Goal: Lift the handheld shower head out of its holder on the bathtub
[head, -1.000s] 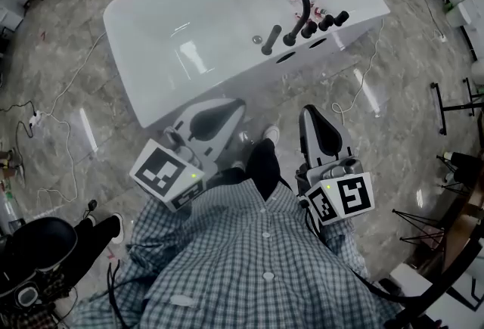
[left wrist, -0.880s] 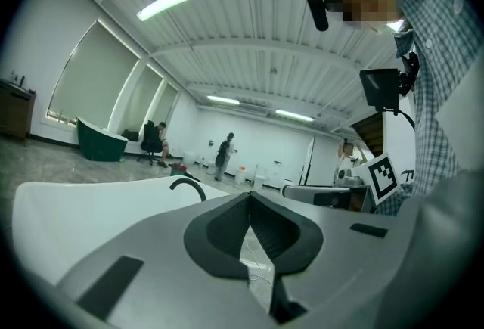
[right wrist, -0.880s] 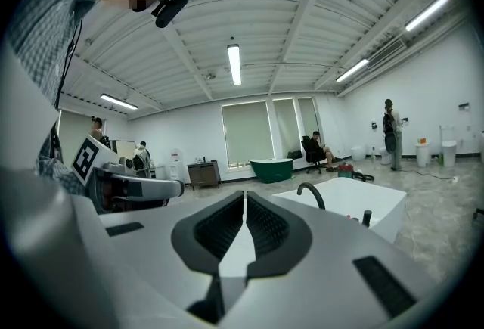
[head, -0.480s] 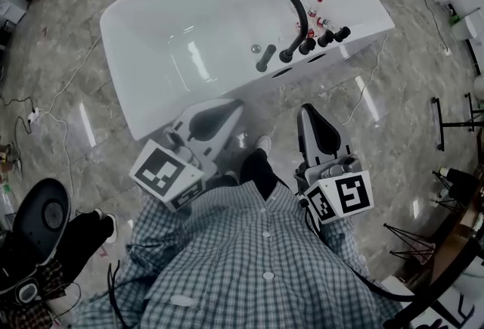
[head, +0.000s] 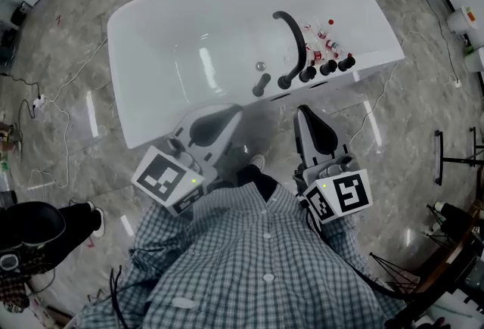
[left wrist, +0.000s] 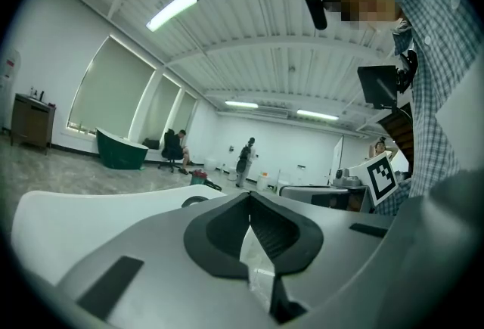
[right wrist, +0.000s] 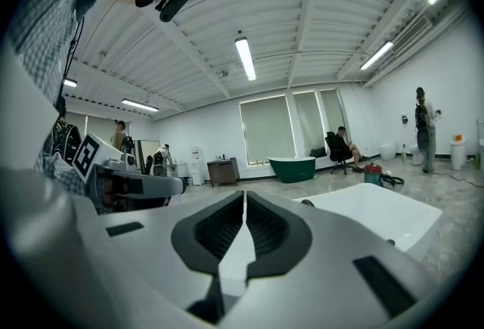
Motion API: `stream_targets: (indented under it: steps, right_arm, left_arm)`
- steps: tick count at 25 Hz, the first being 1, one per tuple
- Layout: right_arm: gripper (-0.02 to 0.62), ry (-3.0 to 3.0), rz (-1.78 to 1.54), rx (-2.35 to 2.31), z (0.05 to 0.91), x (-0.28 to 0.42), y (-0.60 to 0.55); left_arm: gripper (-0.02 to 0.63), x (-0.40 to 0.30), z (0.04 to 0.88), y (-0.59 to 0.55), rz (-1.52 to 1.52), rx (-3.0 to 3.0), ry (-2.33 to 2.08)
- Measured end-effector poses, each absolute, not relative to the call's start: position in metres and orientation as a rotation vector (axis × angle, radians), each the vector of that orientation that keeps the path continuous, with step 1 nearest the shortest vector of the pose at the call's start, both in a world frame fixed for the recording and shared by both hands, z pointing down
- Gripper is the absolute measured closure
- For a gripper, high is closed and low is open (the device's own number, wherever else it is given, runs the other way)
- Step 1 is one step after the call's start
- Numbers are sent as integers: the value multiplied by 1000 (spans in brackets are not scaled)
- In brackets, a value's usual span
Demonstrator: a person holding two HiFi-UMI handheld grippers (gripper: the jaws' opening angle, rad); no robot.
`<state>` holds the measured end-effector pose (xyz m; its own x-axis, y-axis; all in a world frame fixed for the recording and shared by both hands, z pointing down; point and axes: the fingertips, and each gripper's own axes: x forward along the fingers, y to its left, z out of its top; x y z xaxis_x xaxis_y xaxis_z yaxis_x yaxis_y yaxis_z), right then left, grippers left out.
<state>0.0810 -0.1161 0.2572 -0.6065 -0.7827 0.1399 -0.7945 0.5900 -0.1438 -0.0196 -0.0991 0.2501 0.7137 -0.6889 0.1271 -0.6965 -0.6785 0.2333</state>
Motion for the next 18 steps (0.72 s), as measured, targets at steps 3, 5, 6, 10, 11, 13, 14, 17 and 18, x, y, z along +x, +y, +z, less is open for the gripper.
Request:
stream_targets:
  steps: [3, 5, 6, 10, 11, 13, 14, 17, 18]
  right_arm:
    - [572, -2768, 292, 1320, 256, 90, -135]
    - [572, -2770, 296, 1292, 258, 96, -144]
    - [572, -2768, 300, 1279, 259, 99, -148]
    - [572, -2747, 329, 1254, 274, 110, -161]
    - [572, -2738, 341, 1252, 280, 112, -163]
    - [572, -2722, 359, 1256, 290, 112, -167]
    - [572, -2715, 364, 1258, 294, 110, -170]
    - [572, -2695, 364, 1265, 305, 104, -179]
    - [572, -2688, 364, 1269, 309, 102, -181]
  left_arm:
    - [595, -7, 248, -118, 42, 2654, -1123]
    - [595, 1, 248, -127, 52, 2656, -1133]
    - [595, 4, 248, -131, 60, 2657, -1136]
    - [595, 15, 258, -144, 86, 2639, -1138]
    - [595, 17, 263, -146, 88, 2629, -1133]
    - [595, 17, 273, -151, 97, 2615, -1117]
    - [595, 15, 277, -155, 107, 2612, -1109]
    - [595, 11, 287, -165, 128, 2610, -1085]
    - [595, 10, 290, -167, 124, 2609, -1075]
